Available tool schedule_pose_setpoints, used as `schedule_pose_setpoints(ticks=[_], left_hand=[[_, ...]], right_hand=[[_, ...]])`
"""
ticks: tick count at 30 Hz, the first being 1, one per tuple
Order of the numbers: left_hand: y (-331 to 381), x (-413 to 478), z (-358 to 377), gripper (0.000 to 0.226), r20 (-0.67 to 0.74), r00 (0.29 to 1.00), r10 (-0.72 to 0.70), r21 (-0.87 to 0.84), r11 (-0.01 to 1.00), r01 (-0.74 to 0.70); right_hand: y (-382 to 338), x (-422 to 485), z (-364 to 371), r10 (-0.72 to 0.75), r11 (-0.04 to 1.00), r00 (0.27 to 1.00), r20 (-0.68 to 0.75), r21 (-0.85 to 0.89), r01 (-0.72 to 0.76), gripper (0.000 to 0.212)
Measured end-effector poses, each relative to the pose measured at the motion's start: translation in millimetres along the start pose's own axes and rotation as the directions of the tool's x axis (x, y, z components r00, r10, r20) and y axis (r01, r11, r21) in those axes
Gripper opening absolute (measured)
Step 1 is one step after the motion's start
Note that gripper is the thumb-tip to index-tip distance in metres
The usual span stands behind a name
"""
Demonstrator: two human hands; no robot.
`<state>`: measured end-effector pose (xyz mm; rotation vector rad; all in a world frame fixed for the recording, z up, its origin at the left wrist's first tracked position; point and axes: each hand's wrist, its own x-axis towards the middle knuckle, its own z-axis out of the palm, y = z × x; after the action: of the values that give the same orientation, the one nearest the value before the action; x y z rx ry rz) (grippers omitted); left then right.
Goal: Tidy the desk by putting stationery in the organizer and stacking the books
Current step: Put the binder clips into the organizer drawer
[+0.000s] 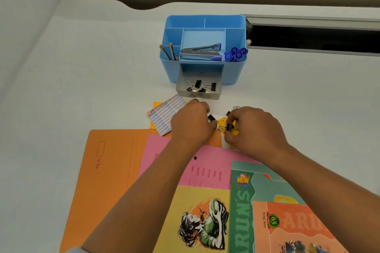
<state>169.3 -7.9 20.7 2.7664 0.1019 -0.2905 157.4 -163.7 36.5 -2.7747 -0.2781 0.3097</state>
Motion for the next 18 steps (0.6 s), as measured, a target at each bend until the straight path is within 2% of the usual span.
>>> schedule_pose_setpoints(ticks=[5, 8, 13, 18], left_hand=[[7, -1, -3, 0.025, -0.03, 1.0, 0.003, 0.057, 0.998, -0.001], [10, -11, -17, 0.025, -0.064, 0.998, 0.018, -0.004, 1.0, -0.018], [10, -13, -62, 0.022, -0.276, 0.961, 0.011, -0.16, 0.985, -0.057], [-10, 19, -72, 0.03, -0.294, 0.951, -0.094, -0.206, 0.978, 0.032]], right_hand=[[8, -6, -4, 0.047, 0.997, 0.999, -0.019, 0.055, -0.046, 0.025], [14, -7, -10, 0.072, 0.993, 0.997, -0.037, 0.093, -0.068, 0.023], [20, -8, -16, 0.114, 0.979, 0.992, -0.05, 0.176, -0.103, 0.019], [12, -7, -21, 0.104, 0.967, 0.993, -0.062, 0.238, -0.086, 0.017]])
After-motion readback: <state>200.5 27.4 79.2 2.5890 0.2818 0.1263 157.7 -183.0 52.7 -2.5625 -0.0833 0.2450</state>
